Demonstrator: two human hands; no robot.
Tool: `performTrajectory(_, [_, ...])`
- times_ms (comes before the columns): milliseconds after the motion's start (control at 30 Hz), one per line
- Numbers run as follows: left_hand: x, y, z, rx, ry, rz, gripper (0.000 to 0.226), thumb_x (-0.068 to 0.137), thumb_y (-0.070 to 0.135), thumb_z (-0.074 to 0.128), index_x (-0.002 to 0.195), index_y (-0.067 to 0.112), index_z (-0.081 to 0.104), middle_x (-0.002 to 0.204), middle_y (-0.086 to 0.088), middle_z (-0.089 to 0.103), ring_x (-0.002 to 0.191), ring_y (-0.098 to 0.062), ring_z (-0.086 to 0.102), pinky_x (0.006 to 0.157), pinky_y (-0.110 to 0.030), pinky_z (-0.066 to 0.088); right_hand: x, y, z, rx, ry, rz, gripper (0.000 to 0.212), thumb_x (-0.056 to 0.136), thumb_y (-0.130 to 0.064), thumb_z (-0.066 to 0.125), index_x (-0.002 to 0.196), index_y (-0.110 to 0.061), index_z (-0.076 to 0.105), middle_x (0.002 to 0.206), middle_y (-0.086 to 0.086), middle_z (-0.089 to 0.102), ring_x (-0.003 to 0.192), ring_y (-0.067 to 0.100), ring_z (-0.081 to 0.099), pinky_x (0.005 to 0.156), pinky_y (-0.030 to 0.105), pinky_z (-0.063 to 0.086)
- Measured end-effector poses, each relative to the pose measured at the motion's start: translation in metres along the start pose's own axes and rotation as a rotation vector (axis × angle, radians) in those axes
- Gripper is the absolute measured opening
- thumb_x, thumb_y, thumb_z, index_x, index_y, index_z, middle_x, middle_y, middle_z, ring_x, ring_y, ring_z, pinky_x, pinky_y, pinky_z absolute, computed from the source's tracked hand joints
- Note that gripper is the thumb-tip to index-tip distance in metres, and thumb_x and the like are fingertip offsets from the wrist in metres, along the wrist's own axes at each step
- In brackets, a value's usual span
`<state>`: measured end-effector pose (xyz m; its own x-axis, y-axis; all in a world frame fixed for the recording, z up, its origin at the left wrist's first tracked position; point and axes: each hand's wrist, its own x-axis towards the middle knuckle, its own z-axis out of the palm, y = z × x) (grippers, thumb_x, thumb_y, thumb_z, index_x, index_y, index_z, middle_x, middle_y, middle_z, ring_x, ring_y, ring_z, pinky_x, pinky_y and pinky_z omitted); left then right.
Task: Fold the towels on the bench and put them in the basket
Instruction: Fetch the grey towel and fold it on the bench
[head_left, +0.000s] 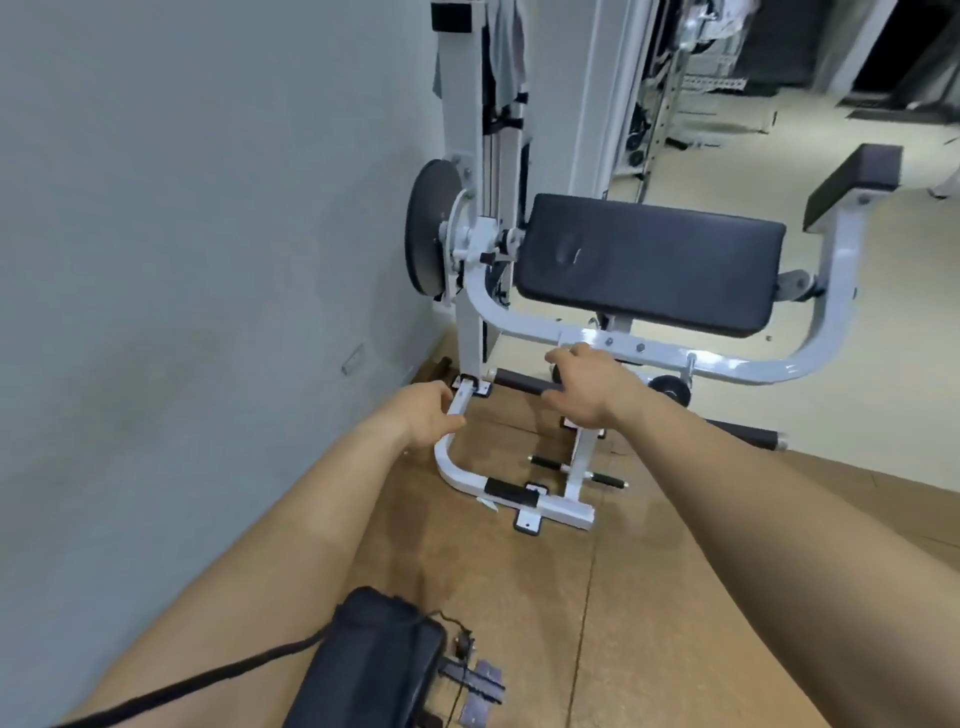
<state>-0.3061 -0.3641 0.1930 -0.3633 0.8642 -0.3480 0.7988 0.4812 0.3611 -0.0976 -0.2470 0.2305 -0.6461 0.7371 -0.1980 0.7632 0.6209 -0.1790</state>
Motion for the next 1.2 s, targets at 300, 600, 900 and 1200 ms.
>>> performTrajectory(300, [0.036, 0.141, 0.013, 0.09, -0.037, 0.208, 0.046, 0.095, 0.04, 0.059, 0.135, 0.017, 0.052, 0.131, -0.006, 0.06, 0.114, -0.025, 0.058, 0.099, -0.038, 0.047, -0.044, 0.111, -0.023, 0.046, 0.065, 0.178, 0.062, 0.095, -0.038, 0.052, 0.152, -0.023, 0.033, 0.149, 0.01, 0.04, 0.132, 0.033, 0.042, 0.103, 0.048, 0.045])
performTrajectory(600, [0.072, 0.34, 0.074, 0.149, -0.048, 0.34, 0.051, 0.093, 0.043, 0.059, 0.138, 0.02, 0.049, 0.137, -0.003, 0.056, 0.119, -0.024, 0.056, 0.101, -0.039, 0.046, -0.096, 0.3, -0.034, 0.1, 0.085, 0.284, 0.061, 0.098, -0.038, 0.05, 0.153, -0.021, 0.031, 0.15, 0.01, 0.037, 0.134, 0.032, 0.04, 0.101, 0.046, 0.045])
performTrajectory(900, [0.108, 0.578, 0.16, 0.173, -0.101, 0.442, 0.056, 0.094, 0.044, 0.058, 0.143, 0.02, 0.044, 0.14, -0.003, 0.053, 0.119, -0.022, 0.056, 0.098, -0.037, 0.047, -0.171, 0.554, -0.064, 0.204, 0.071, 0.493, 0.063, 0.098, -0.04, 0.048, 0.155, -0.022, 0.028, 0.153, 0.009, 0.033, 0.138, 0.031, 0.034, 0.102, 0.045, 0.043])
performTrajectory(1200, [0.192, 0.761, 0.227, 0.242, -0.19, 0.553, 0.056, 0.095, 0.042, 0.057, 0.144, 0.019, 0.043, 0.139, -0.005, 0.052, 0.12, -0.023, 0.054, 0.099, -0.037, 0.046, -0.183, 0.754, -0.091, 0.269, 0.08, 0.641, 0.063, 0.098, -0.039, 0.048, 0.155, -0.02, 0.028, 0.15, 0.01, 0.035, 0.137, 0.031, 0.036, 0.104, 0.045, 0.042])
